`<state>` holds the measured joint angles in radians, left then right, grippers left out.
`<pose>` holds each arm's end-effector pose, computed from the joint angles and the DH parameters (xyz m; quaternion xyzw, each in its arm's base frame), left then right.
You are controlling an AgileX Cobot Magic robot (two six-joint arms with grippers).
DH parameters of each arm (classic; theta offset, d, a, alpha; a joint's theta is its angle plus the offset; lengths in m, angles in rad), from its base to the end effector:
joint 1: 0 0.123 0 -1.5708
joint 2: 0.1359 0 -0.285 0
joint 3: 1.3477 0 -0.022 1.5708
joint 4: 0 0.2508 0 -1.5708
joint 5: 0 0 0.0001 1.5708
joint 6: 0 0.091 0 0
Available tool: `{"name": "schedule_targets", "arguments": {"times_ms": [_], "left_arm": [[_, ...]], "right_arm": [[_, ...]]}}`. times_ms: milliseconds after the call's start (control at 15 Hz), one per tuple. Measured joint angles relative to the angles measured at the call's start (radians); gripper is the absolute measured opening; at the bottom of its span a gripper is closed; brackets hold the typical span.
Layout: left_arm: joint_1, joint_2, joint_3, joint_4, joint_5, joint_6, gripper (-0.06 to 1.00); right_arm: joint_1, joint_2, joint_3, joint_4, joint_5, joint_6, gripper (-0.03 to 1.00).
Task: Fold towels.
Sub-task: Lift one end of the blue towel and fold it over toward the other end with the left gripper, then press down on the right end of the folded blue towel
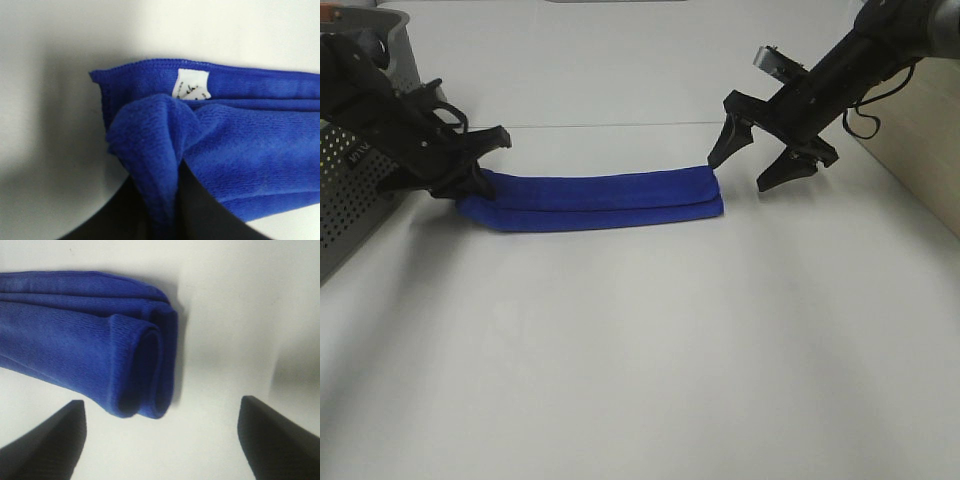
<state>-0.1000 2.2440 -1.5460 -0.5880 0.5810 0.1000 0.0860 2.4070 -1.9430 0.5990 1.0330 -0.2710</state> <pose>0.4576 -0.0738 0.1162 -0.1131 0.9560 -0.2018 0.1803 0.4906 0.0866 0.1346 -0.0409 0.9604 0.2565 0.1010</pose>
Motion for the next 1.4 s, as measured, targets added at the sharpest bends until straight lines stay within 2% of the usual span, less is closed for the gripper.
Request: {"name": "schedule_targets", "arguments": {"times_ms": [133,333,600,800,933,1000,1200,1400], "left_arm": [[0.009,-0.064,-0.002,0.018,0.030,-0.007,0.09],[-0.018,-0.111,-0.095,0.027,0.102,-0.037,0.09],[-0.141,-0.100,-0.214,0.028,0.129,-0.100,0.09],[-0.235,-0.012,-0.325,0.027,0.121,-0.169,0.09],[-0.266,0.054,-0.380,0.024,0.115,-0.221,0.10],[-0.283,0.107,-0.421,0.009,0.106,-0.248,0.14],[-0.330,0.225,-0.525,-0.093,0.095,-0.264,0.48],[-0.348,0.233,-0.547,-0.184,0.078,-0.262,0.61]], "right_arm": [[0.000,0.000,0.000,0.000,0.000,0.008,0.78],[0.000,0.000,0.000,0.000,0.000,0.015,0.78],[0.000,-0.001,0.000,0.000,0.000,0.015,0.78],[0.000,-0.001,0.000,0.000,0.005,0.015,0.78],[0.000,-0.001,0.000,0.000,0.015,0.015,0.78],[0.000,-0.001,0.000,0.001,0.027,0.015,0.78],[0.000,-0.001,0.000,0.002,0.058,0.015,0.78],[0.000,-0.011,0.000,0.007,0.088,0.015,0.78]]}}
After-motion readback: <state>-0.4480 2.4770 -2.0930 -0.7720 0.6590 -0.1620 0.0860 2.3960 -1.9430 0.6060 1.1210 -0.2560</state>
